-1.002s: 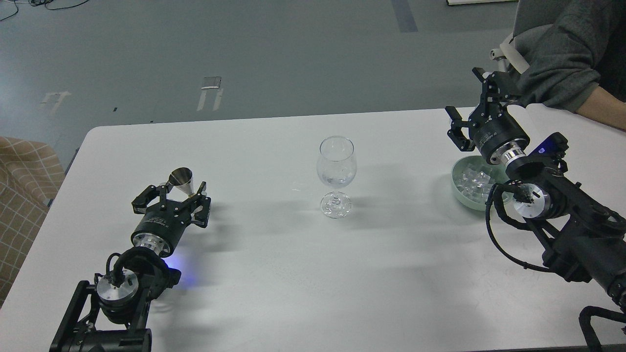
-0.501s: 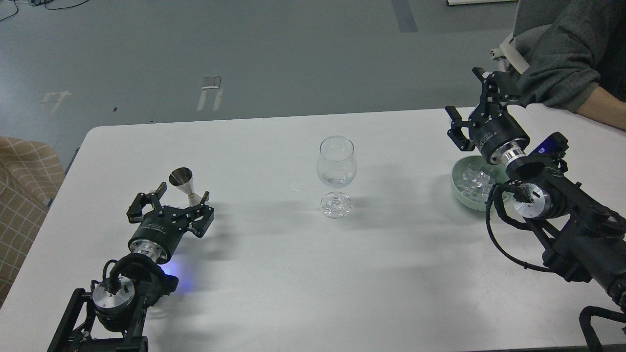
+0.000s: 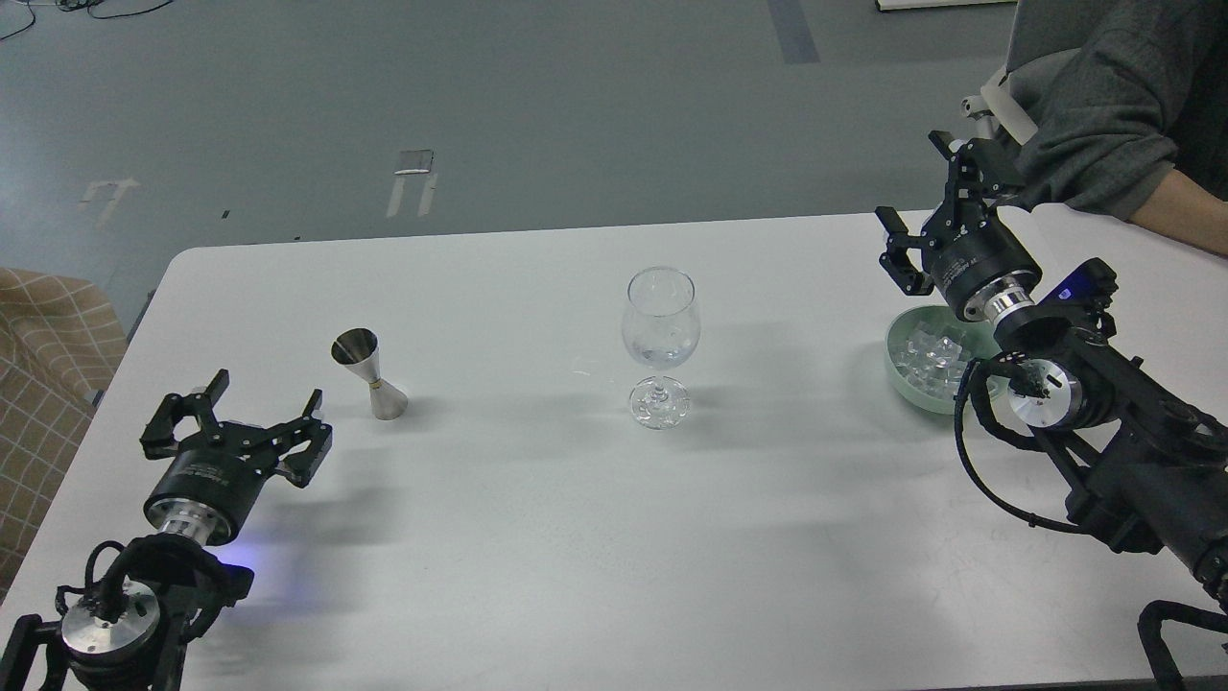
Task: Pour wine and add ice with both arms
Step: 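Set the jigger on the table, open and withdraw the left gripper, then move the right gripper down to the green ice bowl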
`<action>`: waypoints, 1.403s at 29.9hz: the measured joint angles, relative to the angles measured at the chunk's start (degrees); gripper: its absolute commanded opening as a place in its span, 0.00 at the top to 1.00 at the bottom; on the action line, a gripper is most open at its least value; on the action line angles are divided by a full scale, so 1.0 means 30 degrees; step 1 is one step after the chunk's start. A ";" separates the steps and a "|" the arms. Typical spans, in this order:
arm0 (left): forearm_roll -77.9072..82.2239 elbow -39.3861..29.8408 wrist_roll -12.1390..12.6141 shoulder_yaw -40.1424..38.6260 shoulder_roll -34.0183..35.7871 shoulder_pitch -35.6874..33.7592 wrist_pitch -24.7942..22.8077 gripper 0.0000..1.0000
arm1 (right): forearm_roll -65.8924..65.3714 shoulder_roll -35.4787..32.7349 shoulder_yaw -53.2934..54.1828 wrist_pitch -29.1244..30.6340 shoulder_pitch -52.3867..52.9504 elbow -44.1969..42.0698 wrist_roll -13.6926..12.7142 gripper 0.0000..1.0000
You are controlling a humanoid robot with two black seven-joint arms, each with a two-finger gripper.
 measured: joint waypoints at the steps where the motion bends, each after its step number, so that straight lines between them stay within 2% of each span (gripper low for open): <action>1: 0.0093 0.0033 -0.0074 -0.0020 0.0509 -0.0093 -0.0338 0.02 | 0.0000 -0.0080 -0.0008 0.0001 0.0001 0.0117 0.0000 0.00; 6: 0.2379 0.0234 -0.0485 -0.0029 0.3438 -0.1339 -0.2213 0.02 | -0.0054 -0.1295 -0.0050 -0.0020 0.0032 0.1461 0.0000 0.00; 11: 0.5861 0.0280 -0.0926 0.0012 0.4566 -0.3081 -0.3619 0.02 | -0.0212 -0.3308 -0.0288 -0.0253 -0.0089 0.3007 -0.0033 0.00; 15: 0.9423 0.0193 -0.1194 0.0181 0.4682 -0.5104 -0.4374 0.02 | -0.1651 -0.6056 -0.0912 -0.0548 -0.0512 0.5105 -0.0060 0.00; 20: 1.3524 0.0278 -0.1618 0.1107 0.4075 -0.7508 -0.4305 0.02 | -0.5396 -0.8936 -0.1201 -0.1284 -0.1381 0.7324 -0.0063 0.00; 24: 1.4999 0.0286 -0.2151 0.2461 0.3021 -0.8101 -0.3874 0.02 | -0.9765 -1.0342 -0.1215 -0.2575 -0.2457 0.8831 -0.0060 0.00; 30: 1.5584 0.0278 -0.2342 0.2965 0.2017 -0.8795 -0.2828 0.02 | -1.8627 -1.0679 -0.1229 -0.4974 -0.3884 0.9426 0.0022 0.00; 33: 1.6387 0.0593 -0.2798 0.3210 0.1963 -0.9134 -0.2627 0.02 | -2.2820 -1.0548 -0.1254 -0.5870 -0.4640 0.9038 0.0424 0.00; 37: 1.7284 0.0760 -0.3236 0.3418 0.1962 -0.9395 -0.2596 0.02 | -2.6522 -0.9907 -0.1256 -0.6584 -0.5127 0.7529 0.1111 0.00; 42: 1.7419 0.0781 -0.3286 0.3466 0.1857 -0.9404 -0.2594 0.02 | -2.9075 -0.8869 -0.1341 -0.6849 -0.5071 0.5656 0.1584 0.00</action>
